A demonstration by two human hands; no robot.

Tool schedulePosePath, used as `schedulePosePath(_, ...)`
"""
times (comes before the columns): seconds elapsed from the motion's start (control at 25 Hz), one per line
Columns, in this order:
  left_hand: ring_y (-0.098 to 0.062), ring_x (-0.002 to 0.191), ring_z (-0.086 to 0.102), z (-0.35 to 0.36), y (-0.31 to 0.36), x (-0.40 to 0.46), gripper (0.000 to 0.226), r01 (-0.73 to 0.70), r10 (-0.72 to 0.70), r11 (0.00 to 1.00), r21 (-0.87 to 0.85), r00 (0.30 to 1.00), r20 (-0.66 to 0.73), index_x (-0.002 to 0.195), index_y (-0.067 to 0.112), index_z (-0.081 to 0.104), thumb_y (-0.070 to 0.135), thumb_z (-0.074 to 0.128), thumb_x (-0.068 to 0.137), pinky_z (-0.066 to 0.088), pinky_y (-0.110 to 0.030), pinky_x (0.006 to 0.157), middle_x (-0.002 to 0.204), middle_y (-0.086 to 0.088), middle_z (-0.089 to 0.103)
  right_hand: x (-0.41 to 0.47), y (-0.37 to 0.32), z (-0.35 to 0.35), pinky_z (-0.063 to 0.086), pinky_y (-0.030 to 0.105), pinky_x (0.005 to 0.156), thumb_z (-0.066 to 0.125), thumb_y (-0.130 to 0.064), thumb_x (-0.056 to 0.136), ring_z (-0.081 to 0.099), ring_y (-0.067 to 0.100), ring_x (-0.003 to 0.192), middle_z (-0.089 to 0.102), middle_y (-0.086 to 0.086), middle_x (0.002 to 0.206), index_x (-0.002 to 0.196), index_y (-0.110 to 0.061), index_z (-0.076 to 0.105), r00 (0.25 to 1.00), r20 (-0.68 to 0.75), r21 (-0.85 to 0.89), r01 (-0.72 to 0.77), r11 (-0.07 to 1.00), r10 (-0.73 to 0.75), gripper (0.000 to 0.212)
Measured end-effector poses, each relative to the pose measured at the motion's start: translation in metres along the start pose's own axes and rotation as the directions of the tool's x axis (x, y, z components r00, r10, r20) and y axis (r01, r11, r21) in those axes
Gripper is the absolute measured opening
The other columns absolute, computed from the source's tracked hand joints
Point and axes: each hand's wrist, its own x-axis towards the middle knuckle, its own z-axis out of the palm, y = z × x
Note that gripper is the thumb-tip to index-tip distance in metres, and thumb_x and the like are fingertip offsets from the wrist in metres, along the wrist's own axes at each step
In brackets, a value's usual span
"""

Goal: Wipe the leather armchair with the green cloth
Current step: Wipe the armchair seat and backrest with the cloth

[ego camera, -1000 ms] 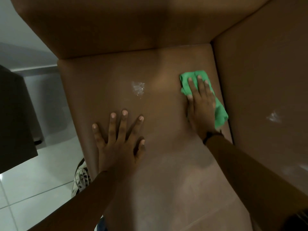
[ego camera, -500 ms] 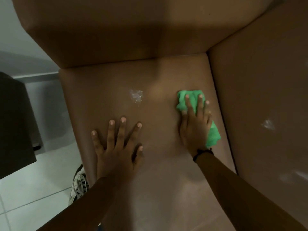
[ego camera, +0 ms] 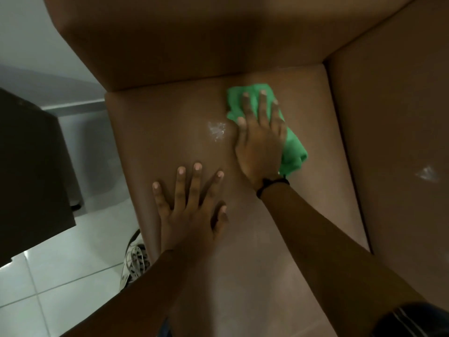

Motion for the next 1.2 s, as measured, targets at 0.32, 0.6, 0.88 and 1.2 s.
schedulePosePath(0.32,-0.023,0.175,-0.016,-0.003,0.004,0.001,0.098,0.057,-0.057,0.998,0.009,0.998,0.0,0.18,0.009,0.004,0.063,0.042,0.108,-0.012,-0.069,0.137,0.19,-0.007,-0.008,-0.029,0.009,-0.007,0.024,0.061,0.128,0.024,-0.05,0.114,0.015,0.038,0.166,0.015,0.001,0.182,0.169,-0.044,0.028,0.995,0.088,-0.047,0.043,0.998,-0.039,0.056)
schedulePosePath(0.6,-0.037,0.173,0.019,-0.015,0.008,-0.001,0.095,0.094,-0.094,0.996,0.005,0.993,0.066,0.175,-0.003,0.024,0.061,0.042,0.107,0.008,-0.076,0.137,0.184,-0.025,0.026,-0.069,0.015,-0.015,0.029,0.059,0.125,0.019,-0.054,0.114,0.015,0.035,0.166,0.011,-0.003,0.182,0.169,-0.048,0.024,0.935,0.18,-0.051,0.318,0.947,-0.304,0.056)
schedulePosePath(0.88,-0.029,0.176,-0.007,0.0,0.0,-0.004,0.095,0.06,-0.062,0.996,0.065,0.998,0.03,0.179,0.002,0.002,0.065,0.025,0.112,-0.01,-0.069,0.138,0.186,-0.023,0.016,-0.02,-0.03,0.008,0.027,0.062,0.125,0.03,-0.049,0.114,0.017,0.04,0.165,0.016,0.004,0.181,0.169,-0.041,0.03,0.949,0.059,-0.007,0.31,0.951,-0.309,0.056)
schedulePosePath(1.2,-0.032,0.177,0.006,-0.004,0.003,-0.003,0.094,0.059,-0.06,0.996,0.06,0.998,0.017,0.18,0.003,0.008,0.063,0.031,0.11,-0.006,-0.068,0.139,0.186,-0.022,0.017,-0.008,0.059,-0.007,0.031,0.059,0.123,0.029,-0.05,0.114,0.024,0.039,0.163,0.021,0.004,0.18,0.168,-0.042,0.032,0.996,-0.015,-0.04,-0.092,0.995,0.091,0.055)
